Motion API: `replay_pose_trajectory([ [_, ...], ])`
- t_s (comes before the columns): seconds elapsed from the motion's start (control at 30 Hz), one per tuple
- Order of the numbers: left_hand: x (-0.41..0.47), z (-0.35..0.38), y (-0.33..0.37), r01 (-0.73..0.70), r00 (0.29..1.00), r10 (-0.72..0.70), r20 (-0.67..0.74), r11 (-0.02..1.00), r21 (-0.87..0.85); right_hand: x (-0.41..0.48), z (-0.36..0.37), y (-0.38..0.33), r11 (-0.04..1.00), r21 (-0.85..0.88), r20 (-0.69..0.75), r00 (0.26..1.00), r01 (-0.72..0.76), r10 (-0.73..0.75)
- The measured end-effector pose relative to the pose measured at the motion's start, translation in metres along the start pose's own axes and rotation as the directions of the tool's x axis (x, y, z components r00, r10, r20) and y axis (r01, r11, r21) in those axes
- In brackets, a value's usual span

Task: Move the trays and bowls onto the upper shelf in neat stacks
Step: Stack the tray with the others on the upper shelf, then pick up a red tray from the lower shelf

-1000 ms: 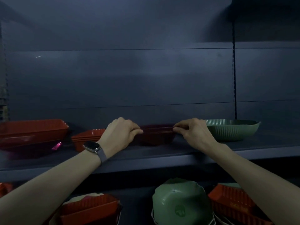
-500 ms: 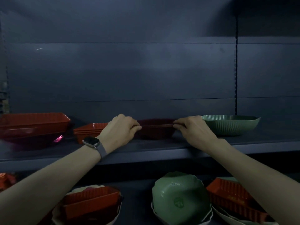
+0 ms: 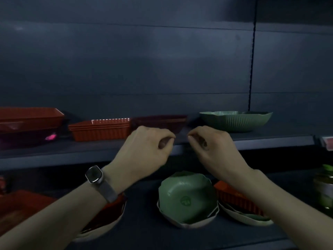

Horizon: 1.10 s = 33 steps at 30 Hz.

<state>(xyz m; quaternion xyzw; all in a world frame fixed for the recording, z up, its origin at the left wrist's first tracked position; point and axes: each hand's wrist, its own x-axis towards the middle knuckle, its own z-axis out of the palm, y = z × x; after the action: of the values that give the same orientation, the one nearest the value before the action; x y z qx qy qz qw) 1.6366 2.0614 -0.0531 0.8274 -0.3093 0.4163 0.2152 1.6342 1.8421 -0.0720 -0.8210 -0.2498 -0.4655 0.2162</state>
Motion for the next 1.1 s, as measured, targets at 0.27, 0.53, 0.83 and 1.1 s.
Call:
replay_pose_trajectory([
  [0.27, -0.04, 0.06, 0.027, 0.079, 0.985, -0.048, 0.164, 0.98, -0.184, -0.074, -0.008, 0.024, 0.996, 0.008, 0.093, 0.991, -0.092, 0.091],
  [0.53, -0.071, 0.127, 0.024, 0.245, 0.917, -0.173, 0.36, 0.956, -0.164, -0.14, -0.008, 0.077, 0.931, -0.107, 0.246, 0.898, -0.349, 0.365],
  [0.83, -0.072, 0.207, 0.034, 0.398, 0.761, -0.252, 0.597, 0.909, -0.124, -0.194, -0.023, 0.147, 0.762, -0.337, 0.258, 0.724, -0.553, 0.639],
  [1.1, -0.044, 0.261, 0.043, 0.341, 0.745, -0.174, 0.644, 0.929, -0.143, -0.225, -0.025, 0.187, 0.722, -0.364, 0.228, 0.695, -0.588, 0.681],
])
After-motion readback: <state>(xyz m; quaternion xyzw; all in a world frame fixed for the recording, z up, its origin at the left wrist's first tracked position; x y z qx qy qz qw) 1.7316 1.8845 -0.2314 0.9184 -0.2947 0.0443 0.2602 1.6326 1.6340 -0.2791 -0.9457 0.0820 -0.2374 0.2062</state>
